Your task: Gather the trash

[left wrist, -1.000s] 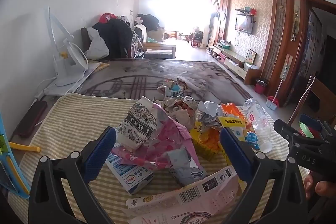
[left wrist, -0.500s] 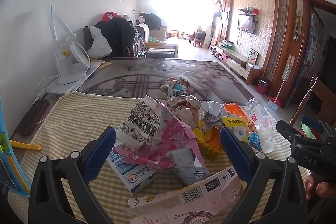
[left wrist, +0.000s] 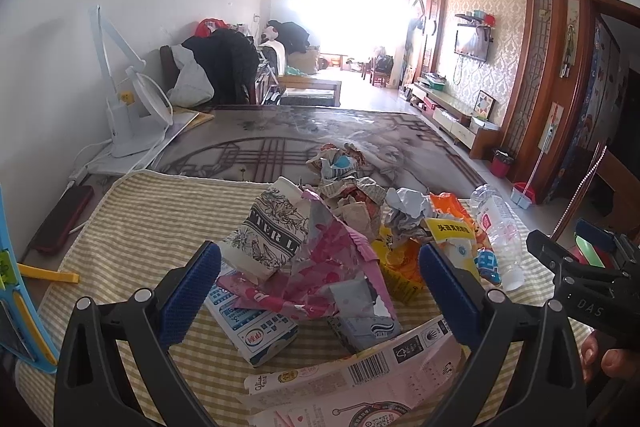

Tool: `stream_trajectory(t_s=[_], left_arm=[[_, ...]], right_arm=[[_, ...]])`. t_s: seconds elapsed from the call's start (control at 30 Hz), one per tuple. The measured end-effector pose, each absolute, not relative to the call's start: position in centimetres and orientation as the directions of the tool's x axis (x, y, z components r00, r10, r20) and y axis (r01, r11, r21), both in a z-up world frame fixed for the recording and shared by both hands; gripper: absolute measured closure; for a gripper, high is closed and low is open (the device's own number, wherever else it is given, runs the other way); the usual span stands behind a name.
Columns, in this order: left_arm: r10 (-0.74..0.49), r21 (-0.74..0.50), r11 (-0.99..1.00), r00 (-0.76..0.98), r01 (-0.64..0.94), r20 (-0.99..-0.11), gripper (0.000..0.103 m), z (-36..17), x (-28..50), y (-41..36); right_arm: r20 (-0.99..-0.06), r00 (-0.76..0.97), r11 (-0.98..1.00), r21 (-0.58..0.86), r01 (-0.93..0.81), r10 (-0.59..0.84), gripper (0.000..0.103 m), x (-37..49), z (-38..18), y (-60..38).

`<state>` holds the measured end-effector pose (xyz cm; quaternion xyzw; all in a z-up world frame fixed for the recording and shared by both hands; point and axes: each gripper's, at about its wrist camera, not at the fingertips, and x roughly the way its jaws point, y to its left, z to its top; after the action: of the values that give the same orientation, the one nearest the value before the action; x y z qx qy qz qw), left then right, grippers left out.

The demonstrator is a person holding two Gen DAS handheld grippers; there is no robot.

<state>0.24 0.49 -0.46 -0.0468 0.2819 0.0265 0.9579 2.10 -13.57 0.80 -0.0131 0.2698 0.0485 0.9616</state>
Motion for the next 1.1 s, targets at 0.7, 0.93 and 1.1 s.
stream_trajectory(t_s=[0.7, 0.93, 1.1], left_arm=[[0.028, -0.070, 0.994, 0.824, -0.082, -0.565, 0.008, -0.95, 0.56, 0.58], [0.027, -0.071, 0.994, 0.824, -0.082, -0.565, 0.008, -0.94, 0.57, 0.61], [0.028, -0.070, 0.994, 0.823, -0.082, -0.567, 0.008, -0.95, 0.60, 0.63]], right_arm=[[-0.525, 0.847, 0.995, -0.004, -0.102, 0.084, 0.003, 2.10, 0.56, -13.55], [-0.526, 0.846, 0.995, -0.004, -0.102, 0.085, 0.003, 2.09, 0.46, -13.64], [-0.526, 0.846, 0.995, -0.005, -0.102, 0.084, 0.003, 2.11, 0.48, -13.58]])
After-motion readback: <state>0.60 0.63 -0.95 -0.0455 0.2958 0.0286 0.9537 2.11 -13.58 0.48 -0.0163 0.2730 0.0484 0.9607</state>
